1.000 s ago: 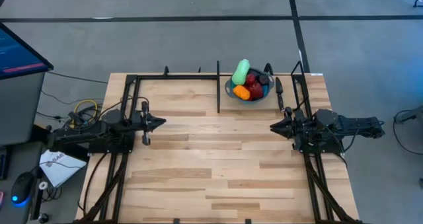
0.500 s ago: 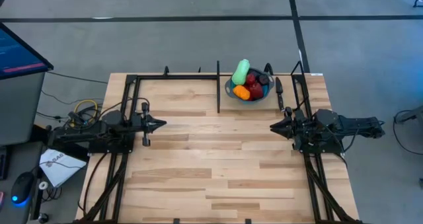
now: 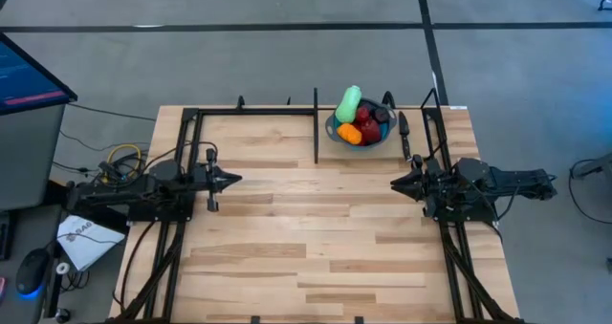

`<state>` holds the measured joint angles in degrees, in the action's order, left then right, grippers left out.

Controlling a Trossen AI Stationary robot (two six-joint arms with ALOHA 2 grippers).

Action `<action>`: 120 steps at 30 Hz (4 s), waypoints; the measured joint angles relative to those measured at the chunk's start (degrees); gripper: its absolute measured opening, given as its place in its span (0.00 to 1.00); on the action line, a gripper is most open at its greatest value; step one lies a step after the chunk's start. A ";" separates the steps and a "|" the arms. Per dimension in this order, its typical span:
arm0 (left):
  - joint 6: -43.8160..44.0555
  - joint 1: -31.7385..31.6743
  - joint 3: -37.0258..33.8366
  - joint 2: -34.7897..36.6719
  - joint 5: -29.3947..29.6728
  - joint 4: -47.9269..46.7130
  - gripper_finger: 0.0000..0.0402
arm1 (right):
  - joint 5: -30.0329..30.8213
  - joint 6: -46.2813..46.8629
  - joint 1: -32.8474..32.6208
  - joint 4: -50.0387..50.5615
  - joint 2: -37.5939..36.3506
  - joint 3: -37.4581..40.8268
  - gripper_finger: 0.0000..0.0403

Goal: Pick & Place Fruit
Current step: Return to Home Position

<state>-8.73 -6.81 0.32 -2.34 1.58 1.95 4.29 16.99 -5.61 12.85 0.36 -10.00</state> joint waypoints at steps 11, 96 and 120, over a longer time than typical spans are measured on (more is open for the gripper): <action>0.02 0.00 0.00 -2.05 -0.02 0.71 0.02 | -0.02 -0.35 -1.56 0.30 -0.22 0.00 0.16; 0.02 -0.02 0.00 -3.45 -0.11 3.35 0.02 | -4.26 -17.00 0.85 -13.56 1.07 9.68 0.16; 0.02 -0.02 0.02 -3.45 -0.10 4.35 0.02 | -4.26 -16.98 0.85 -13.54 1.07 9.68 0.16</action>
<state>-8.71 -6.82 0.34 -5.78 1.48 6.31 0.03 0.01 -4.75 -0.69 1.43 -0.32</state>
